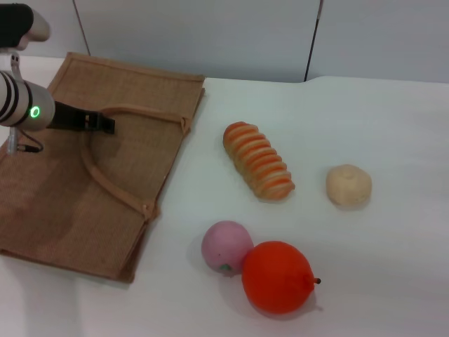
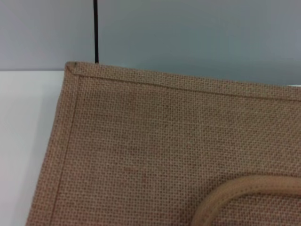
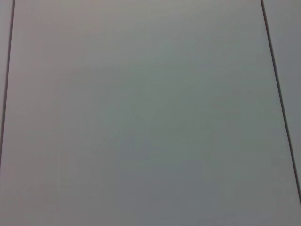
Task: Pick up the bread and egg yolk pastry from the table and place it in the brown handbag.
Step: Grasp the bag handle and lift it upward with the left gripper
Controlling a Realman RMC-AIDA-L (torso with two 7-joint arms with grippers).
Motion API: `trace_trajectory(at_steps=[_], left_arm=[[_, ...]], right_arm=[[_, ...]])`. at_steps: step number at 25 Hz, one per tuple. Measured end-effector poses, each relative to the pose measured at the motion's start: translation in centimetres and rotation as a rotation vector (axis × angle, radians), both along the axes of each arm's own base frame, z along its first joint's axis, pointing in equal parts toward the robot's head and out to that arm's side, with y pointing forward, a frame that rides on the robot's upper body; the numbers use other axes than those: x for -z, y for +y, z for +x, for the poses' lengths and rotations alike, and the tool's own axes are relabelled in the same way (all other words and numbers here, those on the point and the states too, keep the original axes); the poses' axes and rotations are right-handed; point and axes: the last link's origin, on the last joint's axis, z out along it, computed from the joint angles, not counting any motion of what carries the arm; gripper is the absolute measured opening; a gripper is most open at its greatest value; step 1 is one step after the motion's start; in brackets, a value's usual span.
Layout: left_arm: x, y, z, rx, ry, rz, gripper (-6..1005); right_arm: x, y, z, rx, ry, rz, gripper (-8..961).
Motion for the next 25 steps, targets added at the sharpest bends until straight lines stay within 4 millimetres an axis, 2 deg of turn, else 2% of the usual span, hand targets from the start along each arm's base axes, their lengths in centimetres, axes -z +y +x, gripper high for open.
trace_trajectory(at_steps=[16, 25], left_arm=[[0.56, 0.07, -0.41, -0.006, 0.042, -0.008, 612], [0.73, 0.14, -0.21, 0.000, 0.036, -0.007, 537]], right_arm=[[-0.01, 0.02, 0.01, 0.001, 0.001, 0.001, 874], [-0.01, -0.06, 0.10, 0.004, 0.001, 0.001, 874]])
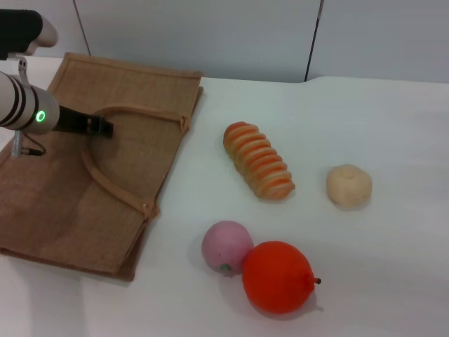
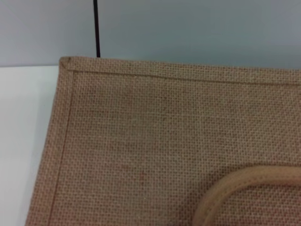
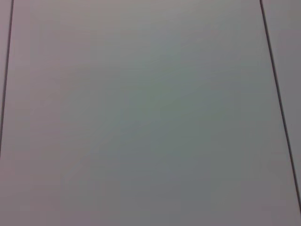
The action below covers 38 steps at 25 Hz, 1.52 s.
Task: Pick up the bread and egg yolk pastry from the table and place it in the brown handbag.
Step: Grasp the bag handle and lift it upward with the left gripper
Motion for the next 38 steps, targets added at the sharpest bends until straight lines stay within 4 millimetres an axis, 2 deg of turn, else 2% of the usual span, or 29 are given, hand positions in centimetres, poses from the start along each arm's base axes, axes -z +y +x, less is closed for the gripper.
trace_trajectory(at_steps=[8, 13, 16, 23, 29, 34, 38], left_arm=[[0.0, 0.1, 0.1, 0.006, -0.024, 0.018, 461], [0.0, 0.0, 0.0, 0.006, -0.024, 0.025, 347], [0.1, 0.0, -0.1, 0.005, -0.025, 0.026, 127], [0.0, 0.0, -0.2, 0.027, -0.048, 0.054, 115], [-0.2, -0.8, 0.8, 0.190, -0.271, 0.104, 115], [-1.9, -2.9, 1.8, 0.389, -0.516, 0.205, 115], [-3.3, -4.6, 2.1, 0.521, -0.625, 0.277, 115]], right_arm=[[0.0, -0.1, 0.1, 0.003, -0.003, 0.001, 874], [0.0, -0.1, 0.1, 0.003, -0.003, 0.001, 874], [0.0, -0.1, 0.1, 0.003, -0.003, 0.000, 874], [0.0, -0.1, 0.1, 0.004, -0.004, 0.000, 873], [0.6, 0.0, -0.3, -0.016, -0.023, -0.039, 873], [2.3, 1.3, -2.1, -0.122, -0.052, -0.240, 871], [3.6, 2.5, -3.6, -0.178, -0.075, -0.431, 868]])
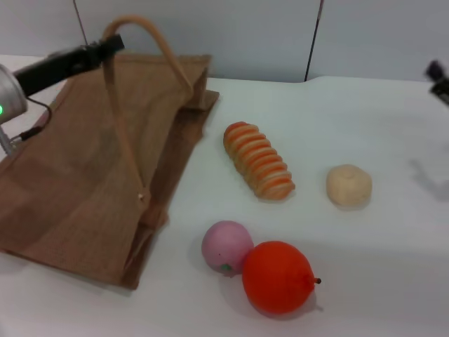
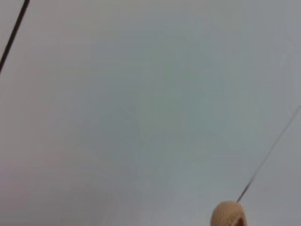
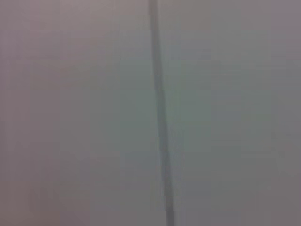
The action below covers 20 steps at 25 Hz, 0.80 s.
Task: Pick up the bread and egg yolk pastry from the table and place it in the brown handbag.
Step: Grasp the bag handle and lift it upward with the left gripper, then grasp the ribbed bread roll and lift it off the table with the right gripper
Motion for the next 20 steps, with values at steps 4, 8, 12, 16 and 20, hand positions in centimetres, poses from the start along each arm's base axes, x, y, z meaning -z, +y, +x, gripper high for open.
trace_trajectory(at_steps=[4, 8, 12, 16, 20], left_arm=[[-0.9, -1.3, -0.3, 0.065, -0.100, 0.094, 115], [-1.2, -2.5, -0.8, 0.106, -0.167, 0.180, 115], [-1.4, -2.7, -0.8, 0.118, -0.184, 0.200, 115], [-1.5, -2.7, -0.9, 0.117, -0.191, 0.208, 115], [-1.5, -2.7, -0.8, 0.119, -0.194, 0.210, 115]], right_arm=[[1.6, 1.0, -1.7, -0.044, -0.033, -0.163, 865], [3.8, 1.9, -3.7, -0.081, -0.084, -0.322, 861], [6.0, 2.7, -5.4, -0.089, -0.142, -0.463, 862], [7.8, 3.7, -6.9, -0.053, -0.184, -0.572, 863], [9.3, 4.8, -8.4, -0.018, -0.246, -0.647, 863]])
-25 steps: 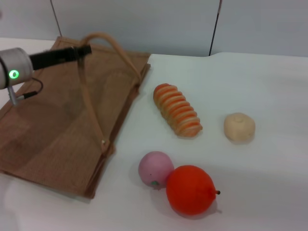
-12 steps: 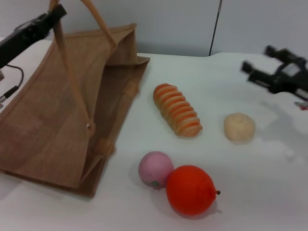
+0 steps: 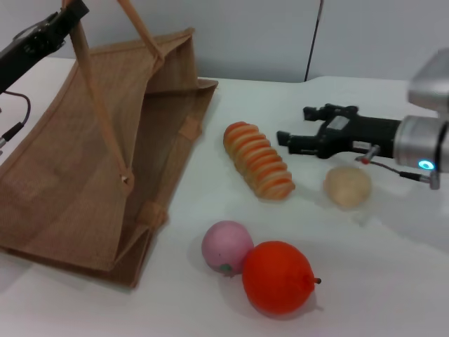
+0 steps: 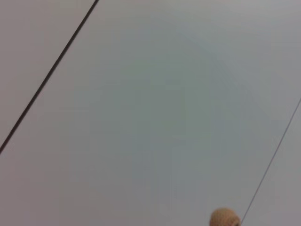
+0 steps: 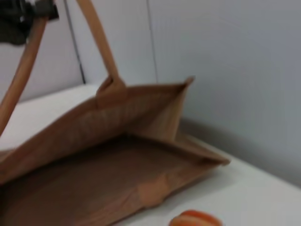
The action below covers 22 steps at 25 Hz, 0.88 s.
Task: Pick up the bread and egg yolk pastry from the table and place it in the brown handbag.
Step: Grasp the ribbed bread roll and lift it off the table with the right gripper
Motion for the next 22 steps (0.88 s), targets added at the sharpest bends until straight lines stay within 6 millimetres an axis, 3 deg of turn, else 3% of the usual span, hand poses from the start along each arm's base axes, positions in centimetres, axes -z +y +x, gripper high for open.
trace_trajectory(at_steps=[7, 12, 22], left_arm=[[-0.1, 0.1, 0.0, 0.000, -0.006, 0.007, 115], [-0.1, 0.1, 0.0, -0.002, -0.010, 0.011, 115], [-0.1, 0.5, 0.6, 0.012, -0.013, 0.011, 115]], right_arm=[[3.5, 0.7, -2.7, 0.016, -0.139, -0.102, 865], [5.0, 0.9, -3.4, 0.023, -0.214, -0.106, 866], [6.0, 1.5, -3.7, 0.053, -0.313, -0.063, 868]])
